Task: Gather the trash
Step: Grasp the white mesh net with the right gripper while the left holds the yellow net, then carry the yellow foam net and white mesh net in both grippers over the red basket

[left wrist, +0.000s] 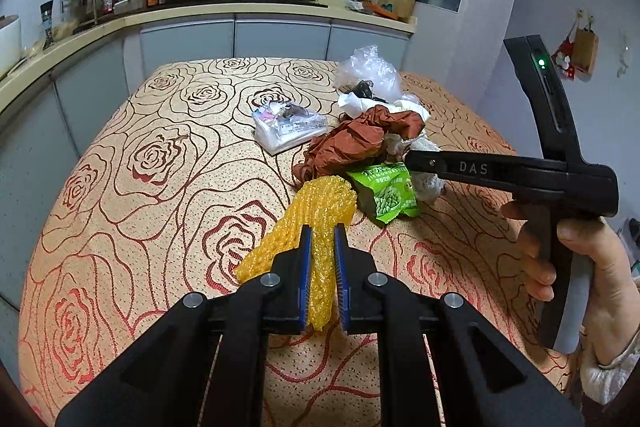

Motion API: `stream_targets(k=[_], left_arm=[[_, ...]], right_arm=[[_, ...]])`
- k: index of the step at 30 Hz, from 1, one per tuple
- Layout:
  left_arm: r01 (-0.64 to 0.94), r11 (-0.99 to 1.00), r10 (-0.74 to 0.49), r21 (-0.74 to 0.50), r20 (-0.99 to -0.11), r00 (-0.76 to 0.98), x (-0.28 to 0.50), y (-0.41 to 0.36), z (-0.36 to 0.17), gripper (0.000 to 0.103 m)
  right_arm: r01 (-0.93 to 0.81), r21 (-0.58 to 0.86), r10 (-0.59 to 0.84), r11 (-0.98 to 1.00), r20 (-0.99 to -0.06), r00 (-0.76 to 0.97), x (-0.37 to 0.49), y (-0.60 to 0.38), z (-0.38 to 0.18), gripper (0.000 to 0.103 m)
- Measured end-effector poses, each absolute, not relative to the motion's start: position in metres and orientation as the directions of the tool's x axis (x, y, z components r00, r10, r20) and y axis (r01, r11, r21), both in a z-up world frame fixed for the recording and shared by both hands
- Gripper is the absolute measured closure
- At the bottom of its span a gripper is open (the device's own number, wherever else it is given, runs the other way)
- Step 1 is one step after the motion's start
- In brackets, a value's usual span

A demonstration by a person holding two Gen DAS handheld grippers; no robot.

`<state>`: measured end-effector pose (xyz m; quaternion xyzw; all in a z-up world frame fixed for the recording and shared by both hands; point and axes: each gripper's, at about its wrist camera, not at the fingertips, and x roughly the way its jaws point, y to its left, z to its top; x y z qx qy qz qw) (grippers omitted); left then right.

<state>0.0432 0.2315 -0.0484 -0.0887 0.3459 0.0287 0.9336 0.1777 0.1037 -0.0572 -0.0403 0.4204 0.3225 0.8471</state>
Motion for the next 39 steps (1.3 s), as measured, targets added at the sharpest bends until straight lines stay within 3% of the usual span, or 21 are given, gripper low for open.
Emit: stream_targets(k=[7, 25, 39], left_arm=[[-0.116, 0.984, 0.001, -0.136, -0.645, 0.764, 0.042, 0.227, -0.046, 0.093], [-0.142, 0.987, 0.075, -0.072, -0.574, 0.816, 0.033, 0.206, -0.012, 0.093], [-0.134, 0.990, 0.095, -0.049, -0.479, 0.873, 0.036, 0.188, 0.041, 0.093]], right_arm=[[-0.570, 0.189, 0.509, 0.799, -0.717, 0.476, 0.167, 0.084, -0.049, 0.086], [-0.553, 0.076, 0.487, 0.830, -0.584, 0.650, 0.122, 0.031, 0.005, 0.087], [-0.542, 0.093, 0.515, 0.835, -0.479, 0.711, 0.104, -0.005, 0.050, 0.087]])
